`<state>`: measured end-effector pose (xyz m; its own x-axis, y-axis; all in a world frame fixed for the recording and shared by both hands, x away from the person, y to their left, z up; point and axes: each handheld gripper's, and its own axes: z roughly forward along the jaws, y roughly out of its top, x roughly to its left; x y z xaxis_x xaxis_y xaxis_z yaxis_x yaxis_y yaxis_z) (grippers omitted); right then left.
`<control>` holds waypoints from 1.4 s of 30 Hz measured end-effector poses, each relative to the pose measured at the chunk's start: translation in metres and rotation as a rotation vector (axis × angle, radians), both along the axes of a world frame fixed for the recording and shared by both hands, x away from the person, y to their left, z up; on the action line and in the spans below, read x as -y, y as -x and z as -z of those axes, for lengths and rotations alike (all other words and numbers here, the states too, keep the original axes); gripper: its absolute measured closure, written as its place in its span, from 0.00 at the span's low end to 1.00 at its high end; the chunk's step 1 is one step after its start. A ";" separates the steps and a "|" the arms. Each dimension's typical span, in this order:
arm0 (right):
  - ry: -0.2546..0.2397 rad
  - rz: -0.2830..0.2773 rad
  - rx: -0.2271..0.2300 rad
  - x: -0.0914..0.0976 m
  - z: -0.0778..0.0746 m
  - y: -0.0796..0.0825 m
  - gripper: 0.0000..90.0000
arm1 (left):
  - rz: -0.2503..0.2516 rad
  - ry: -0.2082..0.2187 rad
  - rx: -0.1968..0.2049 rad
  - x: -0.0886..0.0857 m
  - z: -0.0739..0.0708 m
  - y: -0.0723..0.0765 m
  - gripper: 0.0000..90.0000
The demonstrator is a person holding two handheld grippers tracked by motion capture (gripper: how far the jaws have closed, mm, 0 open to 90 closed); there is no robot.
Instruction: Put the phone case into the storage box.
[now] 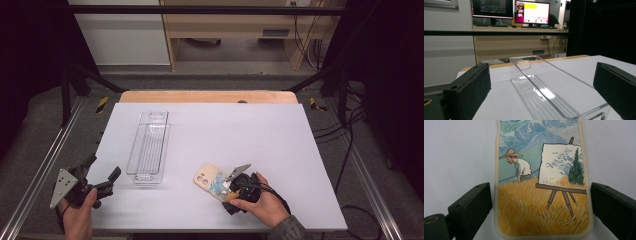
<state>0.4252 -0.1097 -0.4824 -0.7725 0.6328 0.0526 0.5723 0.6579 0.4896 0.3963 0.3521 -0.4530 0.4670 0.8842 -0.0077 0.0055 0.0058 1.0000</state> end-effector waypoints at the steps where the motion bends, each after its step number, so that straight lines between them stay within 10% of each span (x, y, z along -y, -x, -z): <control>1: 0.003 0.000 0.001 0.000 0.000 0.000 0.06 | 0.000 0.000 0.000 0.000 0.000 0.000 0.01; 20: 0.006 0.014 0.008 -0.002 -0.003 0.000 0.13 | 0.003 0.003 0.004 0.001 -0.002 0.002 0.01; 42: -0.163 0.192 0.341 0.007 -0.010 -0.021 0.13 | -0.004 0.010 -0.089 0.036 -0.028 0.006 0.01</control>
